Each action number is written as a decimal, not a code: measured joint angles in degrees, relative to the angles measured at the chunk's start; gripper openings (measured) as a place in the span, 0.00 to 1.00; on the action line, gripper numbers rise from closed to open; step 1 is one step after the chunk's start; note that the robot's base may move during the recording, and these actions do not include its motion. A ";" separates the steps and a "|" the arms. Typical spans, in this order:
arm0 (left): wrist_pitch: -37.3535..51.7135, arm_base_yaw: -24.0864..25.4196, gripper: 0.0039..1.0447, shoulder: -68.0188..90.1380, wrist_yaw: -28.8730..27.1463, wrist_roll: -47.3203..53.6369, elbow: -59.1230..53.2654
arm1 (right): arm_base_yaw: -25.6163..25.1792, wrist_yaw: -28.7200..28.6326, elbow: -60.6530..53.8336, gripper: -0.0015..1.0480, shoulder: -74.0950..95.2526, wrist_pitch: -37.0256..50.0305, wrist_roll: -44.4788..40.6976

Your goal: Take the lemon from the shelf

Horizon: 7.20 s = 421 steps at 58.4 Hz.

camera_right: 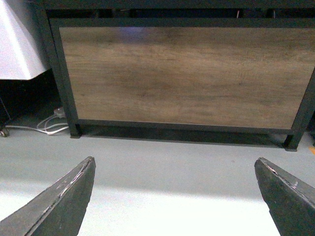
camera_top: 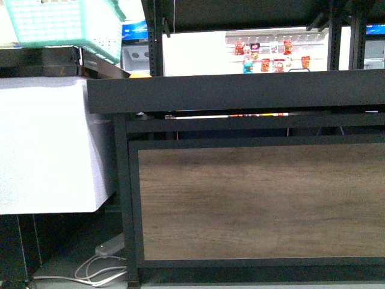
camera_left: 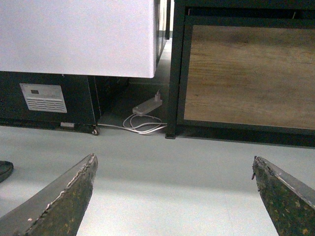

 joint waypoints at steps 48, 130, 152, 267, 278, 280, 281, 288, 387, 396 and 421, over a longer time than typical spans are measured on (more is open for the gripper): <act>0.00 0.00 0.92 0.00 0.00 0.00 0.00 | 0.00 0.00 0.00 0.93 0.00 0.00 0.00; 0.00 0.00 0.92 0.00 -0.02 0.00 0.00 | 0.00 0.02 0.00 0.93 -0.02 0.00 0.00; 0.00 0.00 0.92 0.00 0.02 0.00 0.00 | 0.00 0.09 0.00 0.93 -0.02 0.00 0.00; 0.00 0.00 0.92 0.04 0.02 0.00 0.00 | 0.00 0.02 0.00 0.93 0.00 0.00 0.00; 0.00 0.00 0.92 0.04 0.02 0.00 0.00 | 0.00 0.02 0.00 0.93 0.00 0.00 0.00; 0.00 0.00 0.92 0.04 0.02 0.00 0.00 | 0.00 0.04 0.00 0.93 0.00 -0.02 -0.02; 0.00 0.00 0.92 0.04 0.00 0.00 0.00 | 0.00 0.04 0.00 0.93 0.00 0.00 0.00; 0.00 0.00 0.92 0.04 0.04 0.02 0.00 | 0.00 0.04 0.00 0.93 0.00 0.00 0.02; 13.60 18.88 0.92 53.77 29.55 -47.89 34.14 | 0.00 0.02 0.00 0.93 0.00 0.00 0.00; 14.69 19.06 0.92 66.23 29.92 -57.42 41.33 | 0.00 0.00 0.00 0.93 0.00 0.00 0.00; 16.63 18.45 0.92 88.11 25.66 -67.84 55.89 | 0.00 0.02 0.00 0.93 0.00 0.00 0.00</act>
